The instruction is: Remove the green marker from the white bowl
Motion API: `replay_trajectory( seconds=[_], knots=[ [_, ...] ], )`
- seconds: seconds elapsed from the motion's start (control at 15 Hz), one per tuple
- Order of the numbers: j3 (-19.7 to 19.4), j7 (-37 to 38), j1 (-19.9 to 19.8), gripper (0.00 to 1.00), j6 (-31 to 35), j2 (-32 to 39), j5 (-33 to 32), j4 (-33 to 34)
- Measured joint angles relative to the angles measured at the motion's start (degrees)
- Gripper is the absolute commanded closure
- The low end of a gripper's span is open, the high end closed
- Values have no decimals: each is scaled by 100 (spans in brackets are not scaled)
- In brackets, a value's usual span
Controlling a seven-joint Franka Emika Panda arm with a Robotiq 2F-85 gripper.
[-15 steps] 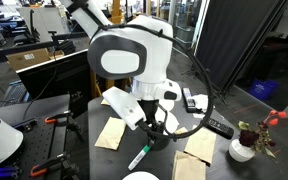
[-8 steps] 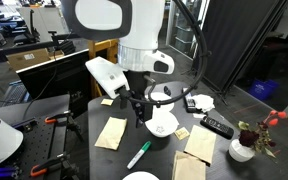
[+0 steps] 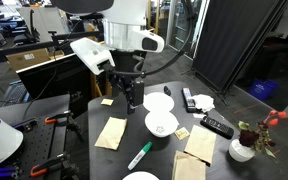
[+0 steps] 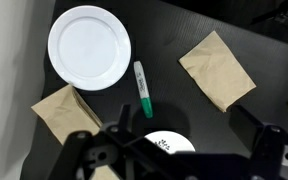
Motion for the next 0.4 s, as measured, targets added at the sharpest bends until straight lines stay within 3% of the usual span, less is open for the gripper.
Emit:
replay_trajectory(
  seconds=[0.4],
  knots=[
    [-40, 0, 66, 0, -3, -58, -1, -60]
  ],
)
